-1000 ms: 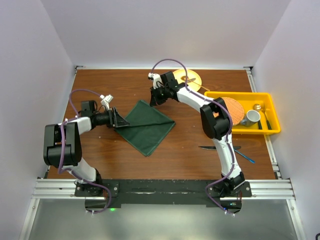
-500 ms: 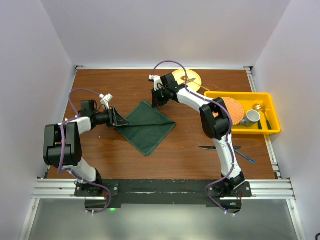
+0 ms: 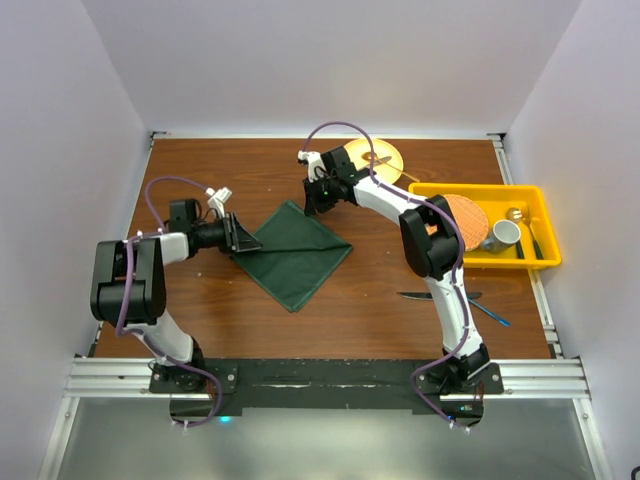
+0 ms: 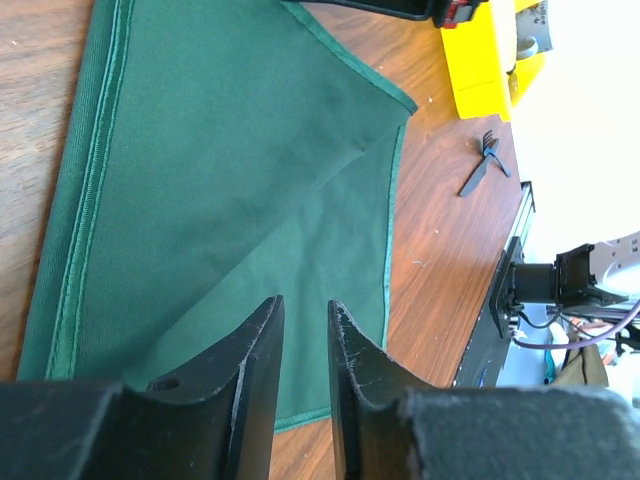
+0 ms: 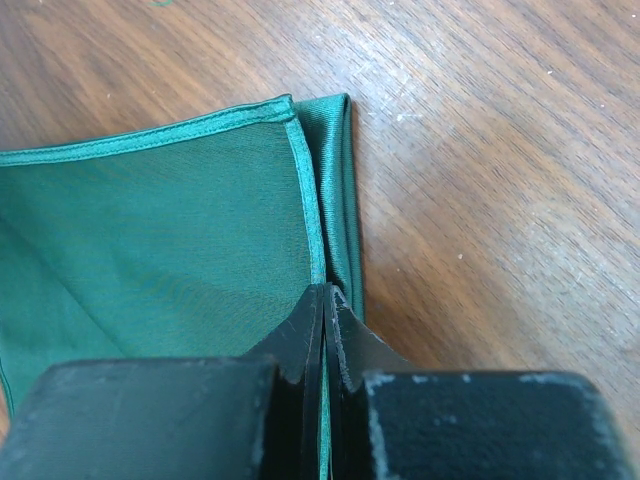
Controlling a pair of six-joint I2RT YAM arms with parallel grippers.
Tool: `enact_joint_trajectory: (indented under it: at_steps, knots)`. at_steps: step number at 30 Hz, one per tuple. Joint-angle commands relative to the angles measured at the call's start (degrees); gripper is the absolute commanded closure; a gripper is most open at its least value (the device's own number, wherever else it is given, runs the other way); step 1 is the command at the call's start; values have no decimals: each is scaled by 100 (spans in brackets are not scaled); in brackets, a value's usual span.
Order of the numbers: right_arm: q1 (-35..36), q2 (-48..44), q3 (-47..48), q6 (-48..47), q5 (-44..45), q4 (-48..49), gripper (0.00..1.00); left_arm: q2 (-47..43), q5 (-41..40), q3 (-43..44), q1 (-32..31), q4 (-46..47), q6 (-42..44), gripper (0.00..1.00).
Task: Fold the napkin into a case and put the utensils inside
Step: Smooth out the upper triangle-folded napkin at the center of the board.
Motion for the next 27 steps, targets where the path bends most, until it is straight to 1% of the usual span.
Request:
enact_joint_trajectory:
  at_steps: [1, 7, 14, 17, 21, 24, 25, 27]
  knots:
    - [-31, -1, 0, -138, 166, 160, 100, 288, -90, 238, -44, 430, -207, 73]
    - [-39, 25, -18, -173, 166, 160, 100, 587, -108, 423, -44, 729, -453, 74]
    - [-31, 78, 0, -164, 148, 169, 100, 1035, -231, 511, -44, 711, -445, 76]
    - [-39, 69, 0, -164, 130, 169, 100, 1264, -354, 529, -44, 632, -410, 78]
    - [-31, 43, 0, -147, 78, 169, 100, 1545, -643, 616, -36, 256, -199, 81]
    - [-31, -36, 113, -77, -220, 20, 100, 1712, -749, 625, -36, 202, -181, 82]
    - [-31, -71, 201, -77, -299, -68, 91, 1748, -758, 660, -36, 158, -181, 82]
    - [-65, -308, 369, 28, -623, -191, 77, 1800, -793, 687, -36, 70, -137, 82]
